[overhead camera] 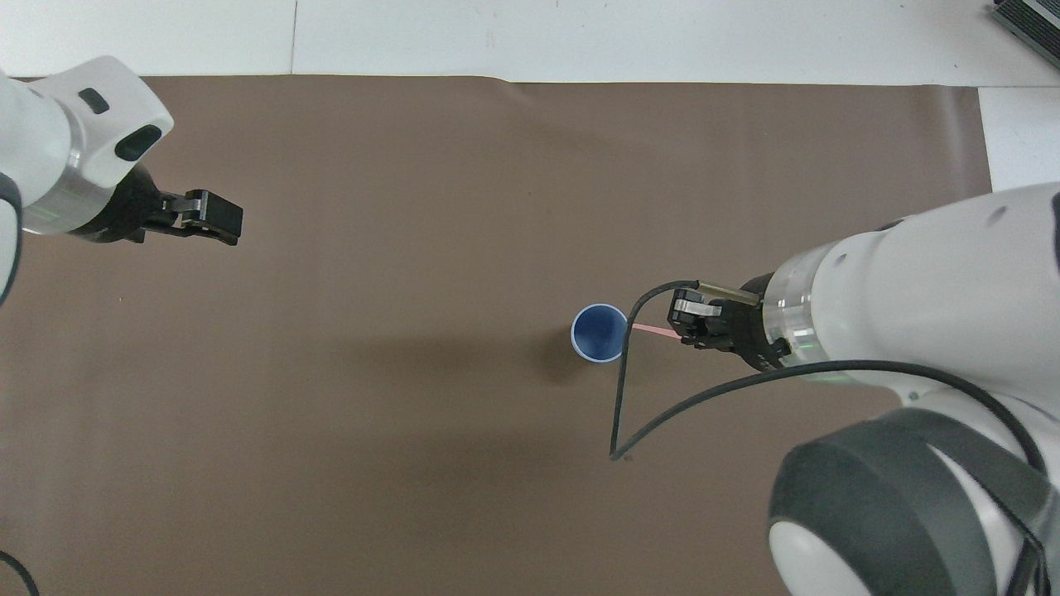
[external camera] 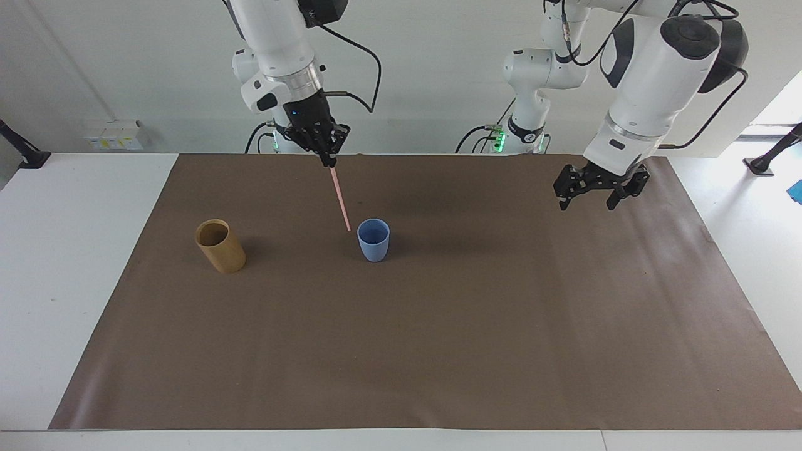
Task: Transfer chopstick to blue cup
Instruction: 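Carry the pink stick over the blue cup and lower it in with the right gripper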
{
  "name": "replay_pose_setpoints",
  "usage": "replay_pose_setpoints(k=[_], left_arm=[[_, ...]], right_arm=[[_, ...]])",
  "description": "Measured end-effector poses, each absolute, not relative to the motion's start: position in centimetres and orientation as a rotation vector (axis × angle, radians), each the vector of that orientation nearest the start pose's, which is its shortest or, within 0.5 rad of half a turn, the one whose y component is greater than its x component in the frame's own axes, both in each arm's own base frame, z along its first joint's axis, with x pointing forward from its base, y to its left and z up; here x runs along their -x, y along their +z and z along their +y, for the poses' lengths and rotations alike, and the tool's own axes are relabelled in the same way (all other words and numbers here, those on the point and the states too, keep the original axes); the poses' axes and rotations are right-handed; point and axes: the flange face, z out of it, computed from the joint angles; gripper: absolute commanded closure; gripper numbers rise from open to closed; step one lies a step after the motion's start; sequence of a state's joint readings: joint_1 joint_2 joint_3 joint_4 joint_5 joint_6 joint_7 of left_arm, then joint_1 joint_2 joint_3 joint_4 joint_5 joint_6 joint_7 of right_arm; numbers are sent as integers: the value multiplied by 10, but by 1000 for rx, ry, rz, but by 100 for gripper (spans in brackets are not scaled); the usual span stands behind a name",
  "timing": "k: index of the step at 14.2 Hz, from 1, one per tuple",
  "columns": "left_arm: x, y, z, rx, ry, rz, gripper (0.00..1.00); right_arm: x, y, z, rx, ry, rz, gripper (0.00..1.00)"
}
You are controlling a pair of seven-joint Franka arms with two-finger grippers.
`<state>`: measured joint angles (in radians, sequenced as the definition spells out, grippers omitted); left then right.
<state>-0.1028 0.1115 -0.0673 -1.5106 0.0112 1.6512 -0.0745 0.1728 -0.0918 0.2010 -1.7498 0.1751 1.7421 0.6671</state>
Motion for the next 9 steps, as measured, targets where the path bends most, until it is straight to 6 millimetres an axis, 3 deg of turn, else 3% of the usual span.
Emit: replay_pose_setpoints(k=[3, 9], left_arm=[[-581, 612, -58, 3152, -36, 210, 0], [-533, 667, -56, 3144, -36, 247, 0]], right_arm=[[-490, 600, 233, 2935, 23, 439, 100], [-499, 555, 233, 2958, 34, 301, 100]])
